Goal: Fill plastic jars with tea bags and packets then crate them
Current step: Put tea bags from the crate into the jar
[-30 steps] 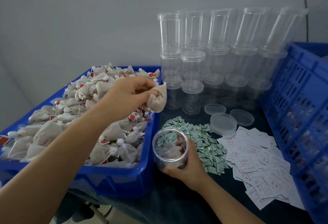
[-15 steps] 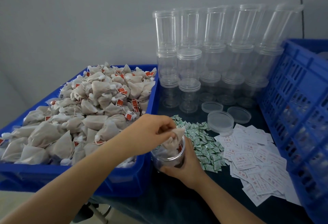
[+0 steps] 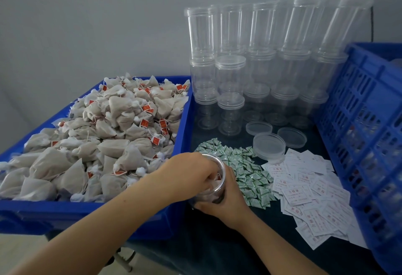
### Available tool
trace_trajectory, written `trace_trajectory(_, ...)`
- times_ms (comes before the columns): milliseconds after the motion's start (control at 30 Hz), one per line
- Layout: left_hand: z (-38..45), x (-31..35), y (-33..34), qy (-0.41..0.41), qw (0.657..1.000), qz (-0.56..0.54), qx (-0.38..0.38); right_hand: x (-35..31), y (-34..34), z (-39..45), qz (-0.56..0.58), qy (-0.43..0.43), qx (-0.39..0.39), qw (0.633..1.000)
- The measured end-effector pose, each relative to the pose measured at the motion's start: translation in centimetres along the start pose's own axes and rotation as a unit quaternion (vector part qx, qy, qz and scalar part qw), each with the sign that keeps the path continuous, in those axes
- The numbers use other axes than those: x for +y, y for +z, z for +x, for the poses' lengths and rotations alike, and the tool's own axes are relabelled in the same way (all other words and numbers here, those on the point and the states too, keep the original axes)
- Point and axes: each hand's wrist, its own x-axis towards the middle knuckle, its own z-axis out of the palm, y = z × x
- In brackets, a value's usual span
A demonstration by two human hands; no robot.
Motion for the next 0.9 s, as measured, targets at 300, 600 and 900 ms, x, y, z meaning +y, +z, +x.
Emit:
trace_trajectory(300,-0.5,0.3,-1.1,0.021,0.996,-0.033,-0.086,-0.3,-0.1,-0.1,-0.008,-0.004,-0.005,1.000)
trace_trajectory(600,0.7,1.1,-1.5,0.010,0.967,-0.096,-0.235,-0.2,-0.1,0.1,-0.029,-0.004,-0.011,1.000)
trace_trajectory(900,3.5,-0.6,-3.2,0.026,0.966,-0.234,0.102,-1.8,-1.7,-1.7,-0.011,-0.031,0.008,0.999)
